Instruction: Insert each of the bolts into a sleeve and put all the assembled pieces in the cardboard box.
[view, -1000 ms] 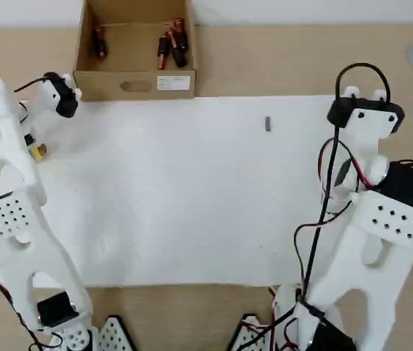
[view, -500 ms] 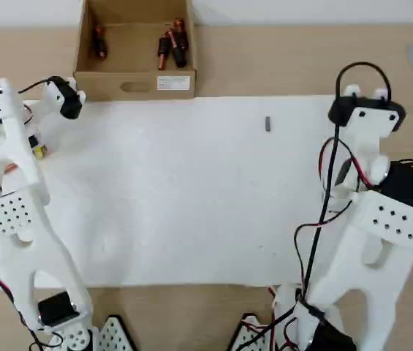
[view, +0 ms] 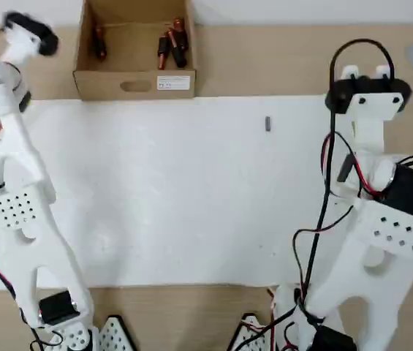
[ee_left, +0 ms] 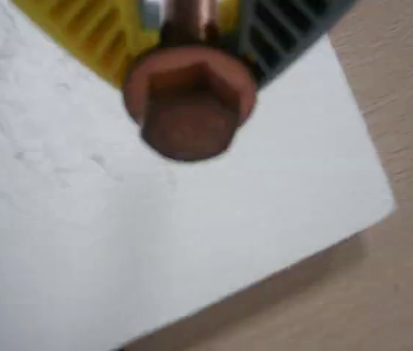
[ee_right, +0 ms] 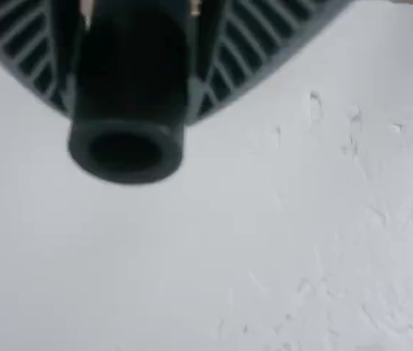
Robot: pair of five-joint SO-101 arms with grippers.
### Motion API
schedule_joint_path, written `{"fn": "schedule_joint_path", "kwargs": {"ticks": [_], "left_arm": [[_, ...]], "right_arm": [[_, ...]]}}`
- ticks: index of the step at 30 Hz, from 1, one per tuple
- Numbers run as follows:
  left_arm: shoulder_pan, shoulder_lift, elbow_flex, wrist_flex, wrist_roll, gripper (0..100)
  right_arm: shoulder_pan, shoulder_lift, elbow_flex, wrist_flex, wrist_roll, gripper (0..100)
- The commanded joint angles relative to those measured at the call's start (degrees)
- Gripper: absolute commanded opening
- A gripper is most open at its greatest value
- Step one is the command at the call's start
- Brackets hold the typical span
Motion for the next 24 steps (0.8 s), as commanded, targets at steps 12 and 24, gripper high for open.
{"fn": "schedule_joint_path", "kwargs": {"ticks": [12,24], "left_arm": [[0.35,-25.71,7.38,0.62,9.32,0],[3.87,-64.48,47.47,0.62,20.57,0]], "right_arm": [[-3.38,-7.60,-2.59,1.05,0.44,1.0],[-3.56,-18.15,0.31,1.32,3.43,1.0]]}}
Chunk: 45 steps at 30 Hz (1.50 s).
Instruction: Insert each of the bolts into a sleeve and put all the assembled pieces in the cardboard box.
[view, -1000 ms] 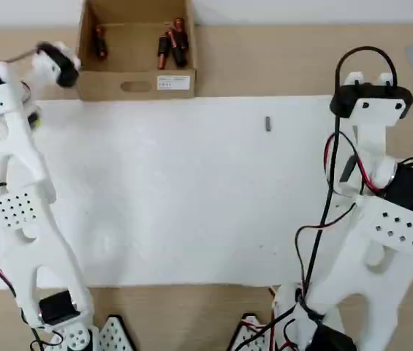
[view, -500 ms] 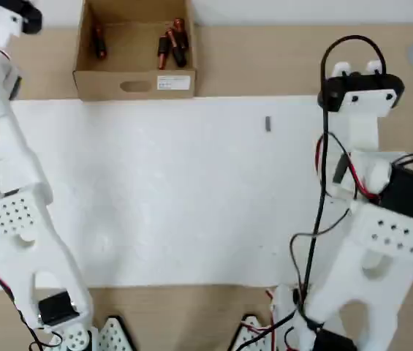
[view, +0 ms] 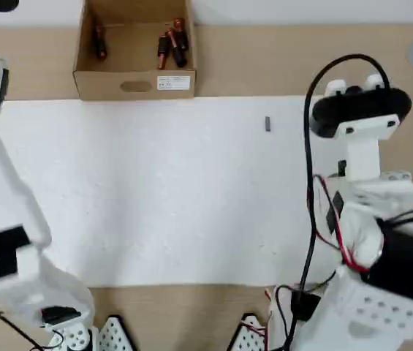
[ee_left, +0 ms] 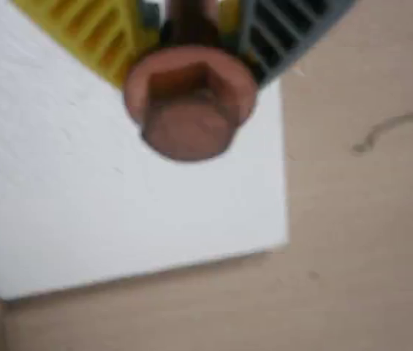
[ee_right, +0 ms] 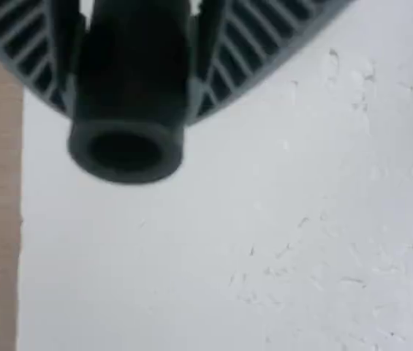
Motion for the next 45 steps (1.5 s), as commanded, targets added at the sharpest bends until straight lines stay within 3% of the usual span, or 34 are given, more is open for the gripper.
{"fn": "schedule_joint_path", "kwargs": {"ticks": [1,10,14,21,33,45], "left_arm": [[1.85,-15.08,14.33,0.35,3.78,0],[8.35,-42.24,46.07,-0.09,10.29,0],[9.49,-49.36,56.35,-6.33,17.05,0],[9.67,-61.23,73.05,-18.29,28.84,0],[9.76,-87.25,104.18,-36.75,41.41,0],[11.78,-109.41,120.26,-38.95,52.22,0]], "right_arm": [[-0.48,-3.21,1.27,1.14,0.44,1.0],[-0.40,-13.41,11.65,-2.11,0.26,1.0],[-0.48,-17.98,16.66,-7.03,0.09,1.0],[-1.54,-25.80,28.26,-17.49,-6.77,1.0],[-18.24,-39.25,47.25,-28.04,-15.21,1.0],[-31.43,-52.26,62.02,-32.88,-14.77,1.0]]}}
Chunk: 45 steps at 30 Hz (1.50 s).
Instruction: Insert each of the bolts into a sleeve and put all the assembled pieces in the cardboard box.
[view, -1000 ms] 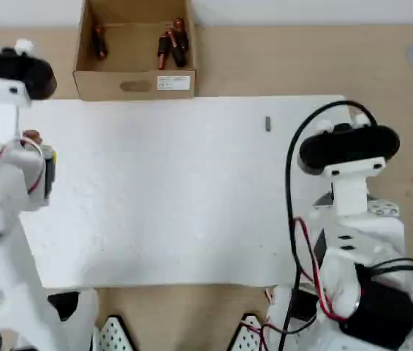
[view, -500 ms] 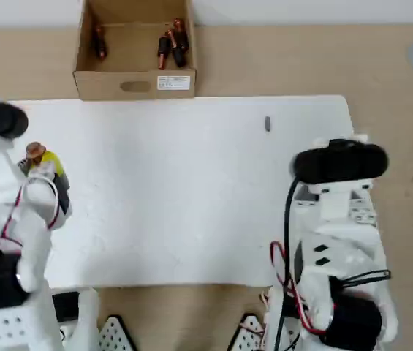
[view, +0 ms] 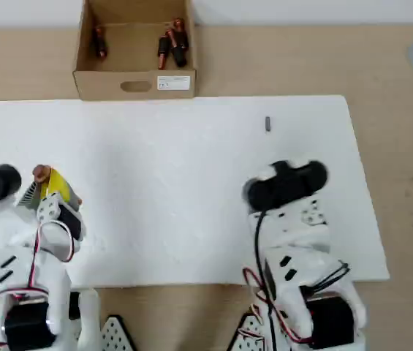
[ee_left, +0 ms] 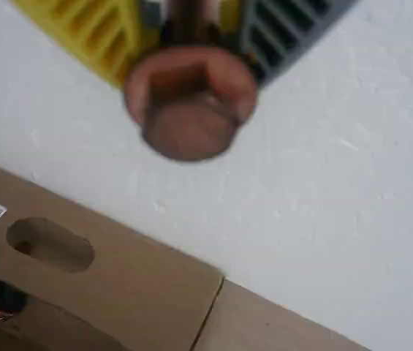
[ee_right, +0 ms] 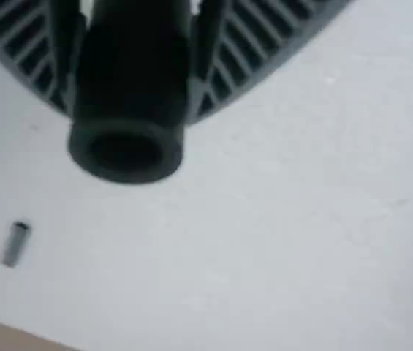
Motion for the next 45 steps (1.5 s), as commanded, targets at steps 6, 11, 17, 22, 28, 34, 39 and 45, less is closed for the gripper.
{"fn": "schedule_joint_path", "kwargs": {"ticks": [6,11,17,22,28,34,39,45], "left_arm": [[10.20,-1.89,0.26,-1.58,14.68,0],[18.20,-1.89,-1.23,-4.48,19.52,0],[25.49,-1.89,-3.87,-10.55,19.52,0],[31.30,-1.89,-6.51,-10.90,19.52,0],[34.99,-1.71,-8.35,-10.64,19.52,0],[36.04,-1.63,-7.82,-10.81,19.52,0],[36.04,-1.71,-5.27,-10.90,19.52,0],[36.04,-1.71,-3.87,-11.69,19.60,0]], "right_arm": [[-11.03,-9.27,7.16,-1.49,0.00,0.9],[-17.54,-10.95,8.75,-1.58,2.81,0.9],[-23.78,-11.03,8.40,-1.58,5.80,0.9],[-26.77,-11.03,8.75,-5.01,6.59,0.9],[-29.76,-11.03,8.75,-8.00,6.59,0.9],[-31.43,-11.03,8.48,-10.64,8.09,0.9],[-31.69,-11.03,8.57,-13.01,10.81,0.9],[-31.87,-11.03,8.31,-13.19,11.69,0.9]]}}
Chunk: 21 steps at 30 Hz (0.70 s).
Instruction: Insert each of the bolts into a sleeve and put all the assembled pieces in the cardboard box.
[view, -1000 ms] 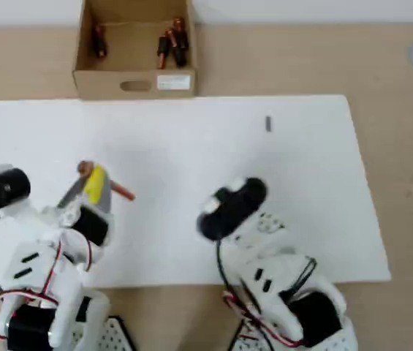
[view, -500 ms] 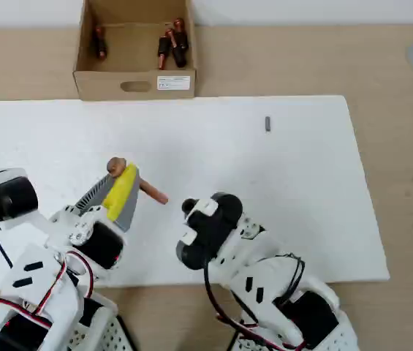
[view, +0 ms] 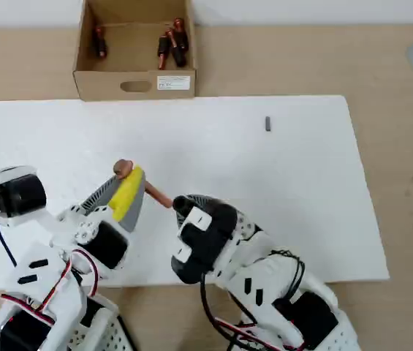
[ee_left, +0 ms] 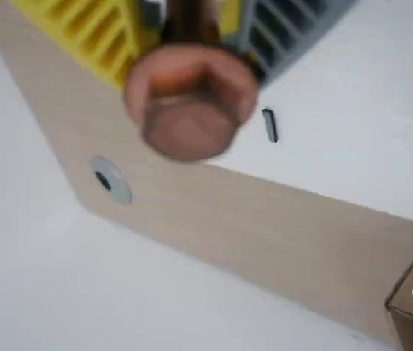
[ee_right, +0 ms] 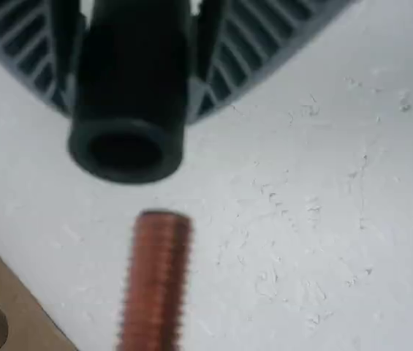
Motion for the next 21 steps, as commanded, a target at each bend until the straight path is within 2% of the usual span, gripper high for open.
{"fn": "schedule_joint_path", "kwargs": {"ticks": [1,7,15,21], "left_arm": [[0.70,-0.22,0.88,-3.08,0.35,0],[0.70,-0.22,3.08,-6.33,0.35,0],[0.70,-0.22,1.93,-5.71,0.26,0],[0.70,-0.13,-1.14,-2.11,0.09,0]], "right_arm": [[-1.54,-6.73,-0.84,-1.58,0.44,0.9],[-3.38,-6.73,-0.84,-1.67,0.44,0.9],[-3.12,-6.73,-0.57,-1.67,0.44,0.9],[-0.40,-6.73,0.04,-1.67,0.44,0.9]]}}
